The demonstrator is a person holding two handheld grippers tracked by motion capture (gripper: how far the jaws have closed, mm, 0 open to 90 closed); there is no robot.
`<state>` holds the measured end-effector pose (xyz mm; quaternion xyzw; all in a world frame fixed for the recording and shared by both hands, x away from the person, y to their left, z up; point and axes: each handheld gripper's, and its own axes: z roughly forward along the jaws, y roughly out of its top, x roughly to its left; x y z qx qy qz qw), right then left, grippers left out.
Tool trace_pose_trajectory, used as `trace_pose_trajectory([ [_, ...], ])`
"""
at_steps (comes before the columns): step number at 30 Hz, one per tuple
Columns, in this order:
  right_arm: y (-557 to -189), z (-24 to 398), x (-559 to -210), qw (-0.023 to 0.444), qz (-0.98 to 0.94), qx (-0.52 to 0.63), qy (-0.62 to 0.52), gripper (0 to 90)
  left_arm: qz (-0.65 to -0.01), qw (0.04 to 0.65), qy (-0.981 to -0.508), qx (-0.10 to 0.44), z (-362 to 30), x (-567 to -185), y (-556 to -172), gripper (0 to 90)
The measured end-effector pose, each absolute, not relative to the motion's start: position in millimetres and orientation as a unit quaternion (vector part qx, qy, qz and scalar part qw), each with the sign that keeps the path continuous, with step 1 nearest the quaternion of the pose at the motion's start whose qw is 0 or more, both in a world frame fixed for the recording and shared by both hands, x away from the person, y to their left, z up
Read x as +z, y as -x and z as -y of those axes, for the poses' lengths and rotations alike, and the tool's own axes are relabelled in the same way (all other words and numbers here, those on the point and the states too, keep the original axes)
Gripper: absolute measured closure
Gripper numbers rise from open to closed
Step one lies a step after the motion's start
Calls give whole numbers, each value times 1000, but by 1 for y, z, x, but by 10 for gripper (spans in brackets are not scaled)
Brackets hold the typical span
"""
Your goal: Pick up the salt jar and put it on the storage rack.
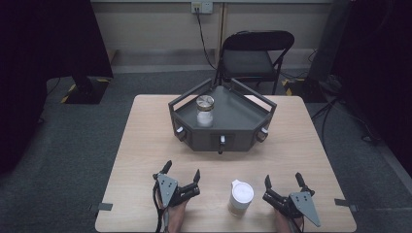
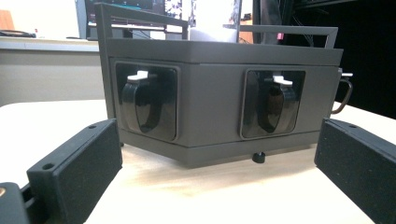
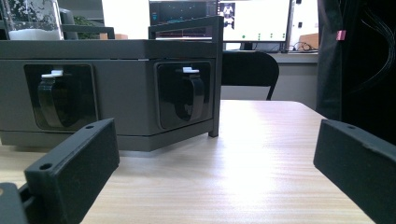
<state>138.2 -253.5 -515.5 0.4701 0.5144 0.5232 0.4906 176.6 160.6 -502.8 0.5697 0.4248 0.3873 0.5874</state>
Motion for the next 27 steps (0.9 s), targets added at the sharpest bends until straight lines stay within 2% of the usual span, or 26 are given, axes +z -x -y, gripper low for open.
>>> trace_pose_trajectory([
  [27,-138,254,-516,490,-515,524,-470,0,-426,566,-565,423,-153,-514,-170,1],
])
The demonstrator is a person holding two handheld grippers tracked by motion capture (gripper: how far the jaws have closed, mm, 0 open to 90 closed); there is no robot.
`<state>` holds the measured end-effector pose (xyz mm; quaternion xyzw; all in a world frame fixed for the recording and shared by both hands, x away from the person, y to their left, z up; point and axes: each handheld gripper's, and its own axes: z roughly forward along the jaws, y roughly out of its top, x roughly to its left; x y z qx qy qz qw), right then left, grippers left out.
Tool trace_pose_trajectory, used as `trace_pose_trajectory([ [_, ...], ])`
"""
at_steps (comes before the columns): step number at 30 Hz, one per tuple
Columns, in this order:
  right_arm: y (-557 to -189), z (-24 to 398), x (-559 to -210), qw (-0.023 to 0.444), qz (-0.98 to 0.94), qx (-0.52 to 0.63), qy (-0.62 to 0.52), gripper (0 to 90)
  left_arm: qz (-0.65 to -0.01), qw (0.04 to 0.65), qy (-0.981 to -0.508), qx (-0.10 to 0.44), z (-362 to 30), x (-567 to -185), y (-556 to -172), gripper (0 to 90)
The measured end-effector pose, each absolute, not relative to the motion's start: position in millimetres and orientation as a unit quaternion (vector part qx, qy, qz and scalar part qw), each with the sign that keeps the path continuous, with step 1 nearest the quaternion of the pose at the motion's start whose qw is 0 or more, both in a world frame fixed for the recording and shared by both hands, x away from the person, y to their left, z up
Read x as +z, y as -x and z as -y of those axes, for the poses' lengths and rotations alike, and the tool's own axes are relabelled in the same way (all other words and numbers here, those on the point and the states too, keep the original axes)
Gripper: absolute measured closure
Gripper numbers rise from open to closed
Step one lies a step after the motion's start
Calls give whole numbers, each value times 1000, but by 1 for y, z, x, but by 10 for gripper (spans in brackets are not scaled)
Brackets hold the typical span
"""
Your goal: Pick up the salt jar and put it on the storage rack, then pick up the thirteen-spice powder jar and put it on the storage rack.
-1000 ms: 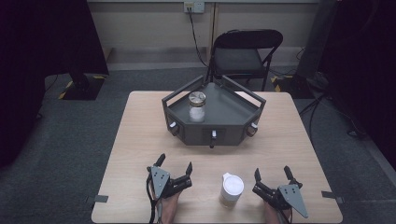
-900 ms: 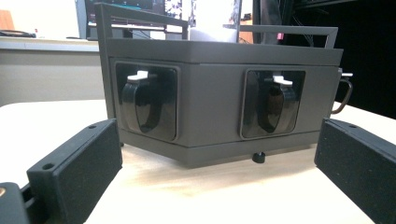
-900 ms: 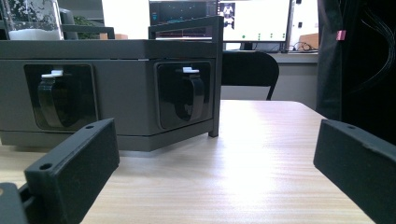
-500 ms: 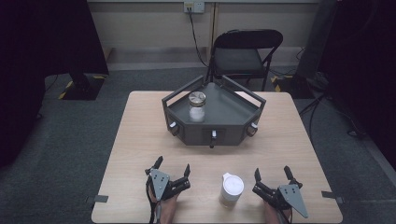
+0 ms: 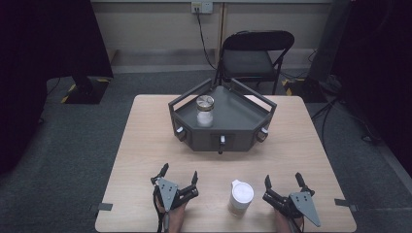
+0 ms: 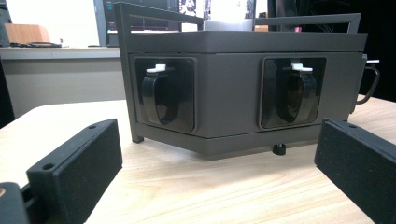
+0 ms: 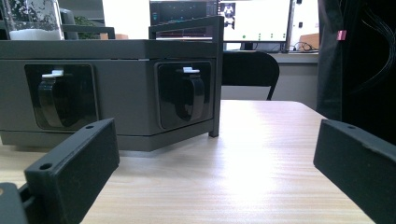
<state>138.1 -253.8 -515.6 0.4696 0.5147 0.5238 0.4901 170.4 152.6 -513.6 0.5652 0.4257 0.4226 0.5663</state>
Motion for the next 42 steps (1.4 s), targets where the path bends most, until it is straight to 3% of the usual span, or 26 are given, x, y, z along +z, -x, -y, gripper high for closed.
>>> trace_pose_trajectory([
  [23,-138,253,-516,491,-513,523,-471,0,-422,572,-561,425,-154,-516,-169,1],
  [27,-139,261,-514,468,-520,539,-469,0,-422,572,-561,425,-154,-517,-169,2],
  [42,-117,256,-451,418,-533,613,-406,0,-420,574,-560,425,-154,-517,-169,1],
])
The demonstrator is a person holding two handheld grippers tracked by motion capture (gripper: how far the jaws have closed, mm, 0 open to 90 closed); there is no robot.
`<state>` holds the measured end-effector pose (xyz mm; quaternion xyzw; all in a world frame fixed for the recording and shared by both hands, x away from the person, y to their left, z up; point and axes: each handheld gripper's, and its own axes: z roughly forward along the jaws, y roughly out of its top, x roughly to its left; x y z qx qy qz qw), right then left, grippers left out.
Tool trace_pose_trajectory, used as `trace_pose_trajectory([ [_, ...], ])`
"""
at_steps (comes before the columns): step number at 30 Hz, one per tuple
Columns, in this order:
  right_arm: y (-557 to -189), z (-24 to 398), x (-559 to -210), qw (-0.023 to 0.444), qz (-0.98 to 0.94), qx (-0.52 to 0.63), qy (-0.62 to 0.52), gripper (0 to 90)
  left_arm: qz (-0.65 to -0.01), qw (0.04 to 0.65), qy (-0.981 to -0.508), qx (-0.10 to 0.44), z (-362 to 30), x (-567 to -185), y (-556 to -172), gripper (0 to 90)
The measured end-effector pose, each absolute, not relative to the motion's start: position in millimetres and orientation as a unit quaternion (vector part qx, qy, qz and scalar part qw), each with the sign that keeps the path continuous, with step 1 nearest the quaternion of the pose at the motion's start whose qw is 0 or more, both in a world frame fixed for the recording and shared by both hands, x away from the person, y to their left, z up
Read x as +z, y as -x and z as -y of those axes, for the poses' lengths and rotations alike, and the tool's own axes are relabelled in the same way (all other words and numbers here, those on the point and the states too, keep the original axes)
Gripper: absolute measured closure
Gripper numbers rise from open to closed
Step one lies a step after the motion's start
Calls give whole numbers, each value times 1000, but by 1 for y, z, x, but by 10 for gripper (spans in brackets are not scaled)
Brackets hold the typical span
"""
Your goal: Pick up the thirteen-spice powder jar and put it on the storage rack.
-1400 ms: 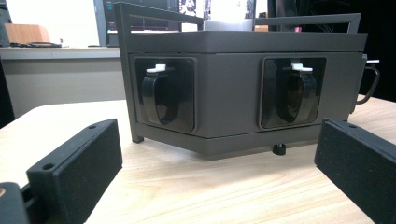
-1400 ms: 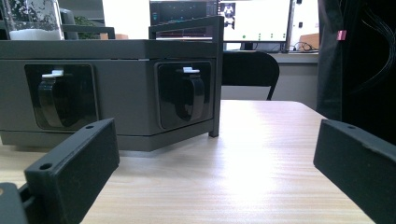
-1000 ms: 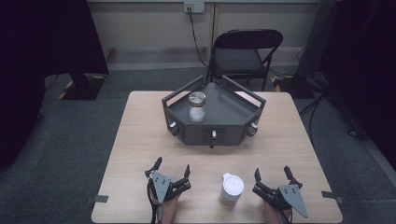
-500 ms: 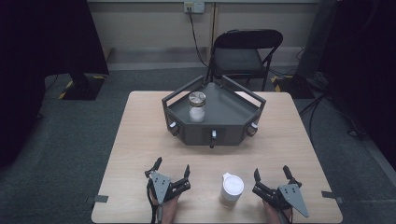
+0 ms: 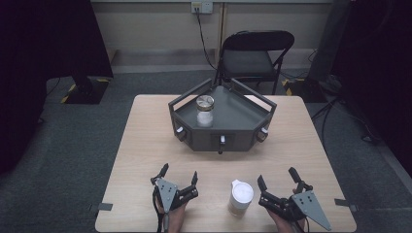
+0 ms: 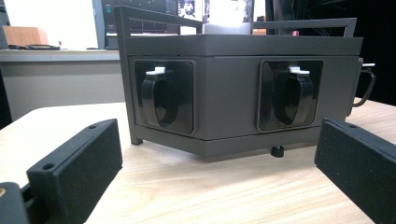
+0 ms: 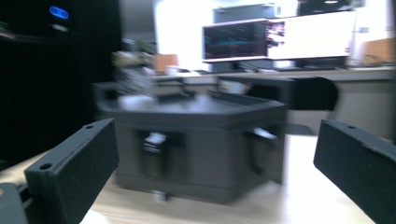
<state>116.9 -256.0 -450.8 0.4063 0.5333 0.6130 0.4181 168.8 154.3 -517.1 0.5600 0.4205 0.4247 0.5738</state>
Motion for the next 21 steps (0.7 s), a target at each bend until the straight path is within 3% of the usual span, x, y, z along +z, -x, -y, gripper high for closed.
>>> trace_pose_trajectory([
  [7,-110,242,-458,367,-545,650,-381,0,-421,574,-560,425,-154,-517,-169,2],
  [16,-96,218,-482,369,-565,628,-387,0,-421,574,-560,425,-154,-517,-169,2],
  [21,-94,208,-494,381,-570,614,-391,54,-421,573,-559,425,-154,-517,-169,2],
])
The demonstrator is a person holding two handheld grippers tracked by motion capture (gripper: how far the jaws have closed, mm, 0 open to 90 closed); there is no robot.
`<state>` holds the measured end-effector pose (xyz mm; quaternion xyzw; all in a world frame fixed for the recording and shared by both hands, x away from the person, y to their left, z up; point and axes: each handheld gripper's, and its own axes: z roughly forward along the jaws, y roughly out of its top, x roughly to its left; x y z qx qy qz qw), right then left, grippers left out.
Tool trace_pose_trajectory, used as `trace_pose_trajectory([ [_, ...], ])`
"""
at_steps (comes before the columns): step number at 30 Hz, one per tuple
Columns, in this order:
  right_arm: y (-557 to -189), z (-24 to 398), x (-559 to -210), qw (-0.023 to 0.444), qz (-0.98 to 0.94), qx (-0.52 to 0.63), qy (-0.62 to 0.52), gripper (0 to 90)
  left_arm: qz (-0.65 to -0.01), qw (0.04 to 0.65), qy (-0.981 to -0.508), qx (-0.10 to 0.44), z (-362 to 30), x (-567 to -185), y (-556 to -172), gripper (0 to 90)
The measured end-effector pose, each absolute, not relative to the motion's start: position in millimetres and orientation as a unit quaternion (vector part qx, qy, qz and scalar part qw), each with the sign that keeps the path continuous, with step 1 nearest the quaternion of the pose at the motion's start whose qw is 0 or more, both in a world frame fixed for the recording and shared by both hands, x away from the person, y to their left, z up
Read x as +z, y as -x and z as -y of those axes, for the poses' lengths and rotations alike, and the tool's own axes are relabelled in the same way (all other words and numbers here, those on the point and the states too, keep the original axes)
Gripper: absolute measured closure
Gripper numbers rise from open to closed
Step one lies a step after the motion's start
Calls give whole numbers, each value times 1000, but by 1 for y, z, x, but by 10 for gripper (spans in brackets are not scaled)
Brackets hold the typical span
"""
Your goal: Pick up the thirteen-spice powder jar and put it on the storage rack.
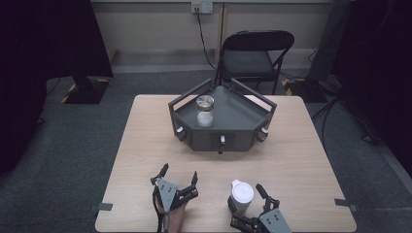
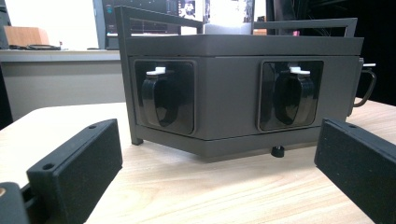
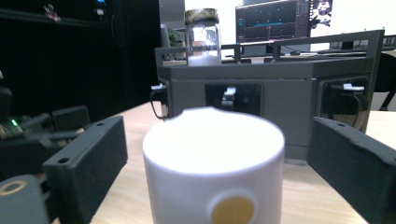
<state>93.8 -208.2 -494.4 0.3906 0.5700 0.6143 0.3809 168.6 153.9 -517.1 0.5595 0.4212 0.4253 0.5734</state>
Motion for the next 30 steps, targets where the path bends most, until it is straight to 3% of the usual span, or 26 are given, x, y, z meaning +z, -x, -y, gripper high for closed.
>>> trace_pose_trajectory([
  [13,-103,222,-498,345,-597,608,-393,192,-421,573,-560,425,-154,-517,-169,2],
  [18,-102,222,-498,347,-601,608,-385,285,-421,573,-560,425,-154,-517,-169,2],
  [30,-103,222,-492,350,-611,598,-383,294,-422,572,-559,426,-153,-517,-169,2],
])
